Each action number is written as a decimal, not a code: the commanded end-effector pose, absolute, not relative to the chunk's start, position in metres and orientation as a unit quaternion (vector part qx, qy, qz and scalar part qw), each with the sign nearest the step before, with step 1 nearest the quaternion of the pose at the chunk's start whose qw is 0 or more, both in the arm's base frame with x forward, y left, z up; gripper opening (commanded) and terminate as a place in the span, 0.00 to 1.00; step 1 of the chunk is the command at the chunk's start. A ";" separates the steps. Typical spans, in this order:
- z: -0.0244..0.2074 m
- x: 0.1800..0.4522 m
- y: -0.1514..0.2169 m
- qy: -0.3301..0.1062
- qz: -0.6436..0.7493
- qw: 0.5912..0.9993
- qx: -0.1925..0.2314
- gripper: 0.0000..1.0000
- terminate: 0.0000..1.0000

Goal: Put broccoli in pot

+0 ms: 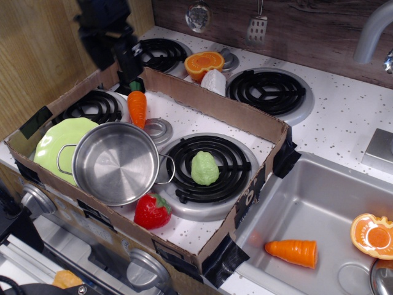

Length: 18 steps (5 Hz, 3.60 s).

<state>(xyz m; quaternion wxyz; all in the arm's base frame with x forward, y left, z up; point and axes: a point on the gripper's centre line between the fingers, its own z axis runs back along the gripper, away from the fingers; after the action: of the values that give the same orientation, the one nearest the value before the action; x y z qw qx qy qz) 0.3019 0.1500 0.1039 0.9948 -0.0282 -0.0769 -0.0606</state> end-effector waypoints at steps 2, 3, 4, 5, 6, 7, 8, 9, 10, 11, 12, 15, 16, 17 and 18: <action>0.148 0.273 0.061 -0.106 -0.048 0.993 0.023 1.00 0.00; 0.144 0.262 0.034 -0.117 -0.043 0.992 0.029 1.00 0.00; 0.137 0.260 0.017 -0.124 -0.051 0.990 0.028 1.00 0.00; 0.123 0.265 0.010 -0.119 -0.060 0.991 0.009 1.00 0.00; 0.112 0.267 0.007 -0.120 -0.064 0.991 0.000 1.00 0.00; 0.093 0.267 0.003 -0.124 -0.056 0.991 -0.006 1.00 0.00; 0.078 0.261 0.007 -0.124 -0.042 0.991 -0.007 1.00 0.00; 0.062 0.257 0.011 -0.126 -0.034 0.991 -0.011 1.00 0.00; 0.052 0.260 0.017 -0.126 -0.037 0.991 -0.018 1.00 0.00; 0.043 0.270 0.027 -0.135 -0.056 0.989 -0.023 1.00 0.00; 0.033 0.275 0.031 -0.140 -0.060 0.988 -0.030 1.00 0.00; 0.034 0.277 0.030 -0.149 -0.069 0.986 -0.007 0.00 0.00; 0.049 0.281 0.031 -0.151 -0.080 0.985 0.012 0.00 0.00; 0.074 0.290 0.035 -0.141 -0.092 0.985 0.030 0.00 0.00; 0.111 0.298 0.037 -0.140 -0.091 0.985 0.050 0.00 0.00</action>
<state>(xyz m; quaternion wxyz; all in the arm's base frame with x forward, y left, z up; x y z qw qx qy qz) 0.2900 0.0380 0.0965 0.9888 0.0438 -0.1125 -0.0875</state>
